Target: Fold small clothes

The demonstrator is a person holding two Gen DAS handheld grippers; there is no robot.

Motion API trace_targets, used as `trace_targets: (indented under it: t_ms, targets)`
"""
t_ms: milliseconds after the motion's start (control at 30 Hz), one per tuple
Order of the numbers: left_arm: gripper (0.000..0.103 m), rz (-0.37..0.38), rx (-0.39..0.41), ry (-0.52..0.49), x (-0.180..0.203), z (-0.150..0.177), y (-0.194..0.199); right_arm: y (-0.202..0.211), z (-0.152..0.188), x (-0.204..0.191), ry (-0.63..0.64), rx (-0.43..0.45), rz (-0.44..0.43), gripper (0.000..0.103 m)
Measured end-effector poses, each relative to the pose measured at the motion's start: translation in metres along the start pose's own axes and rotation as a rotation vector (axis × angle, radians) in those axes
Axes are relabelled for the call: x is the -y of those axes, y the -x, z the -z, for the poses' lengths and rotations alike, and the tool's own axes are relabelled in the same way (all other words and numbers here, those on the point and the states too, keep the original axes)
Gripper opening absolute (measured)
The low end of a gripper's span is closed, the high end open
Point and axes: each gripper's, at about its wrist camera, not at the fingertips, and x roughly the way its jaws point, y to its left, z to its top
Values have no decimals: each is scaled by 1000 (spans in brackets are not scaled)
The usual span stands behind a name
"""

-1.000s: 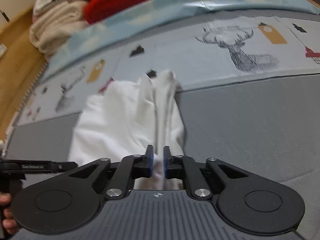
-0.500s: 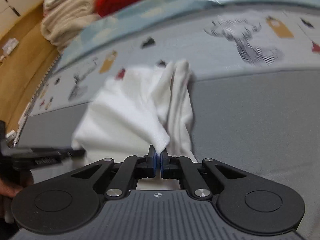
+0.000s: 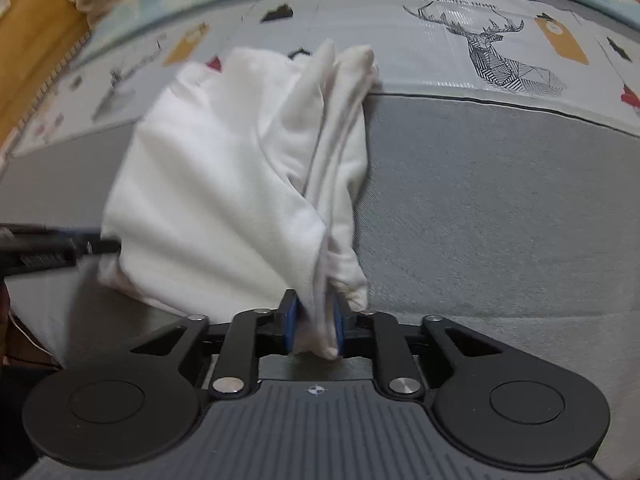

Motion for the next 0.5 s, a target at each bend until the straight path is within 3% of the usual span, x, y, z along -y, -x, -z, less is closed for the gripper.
trace_targets:
  t_ms: [33, 133, 267, 367, 500]
  targets:
    - [45, -16, 38, -15, 4, -2, 8, -2, 0, 0, 9, -2, 18, 34]
    - [62, -27, 138, -27, 10, 0, 32, 4, -2, -5, 32, 37, 99, 49]
    - [80, -56, 308, -22, 9, 7, 83, 31, -1, -15, 82, 180, 168, 52]
    - [85, -103, 473, -22, 8, 21, 127, 64, 4, -27, 115, 337, 267, 53]
    - [86, -67, 610, 76, 9, 57, 179, 113, 25, -32, 10, 495, 234, 59]
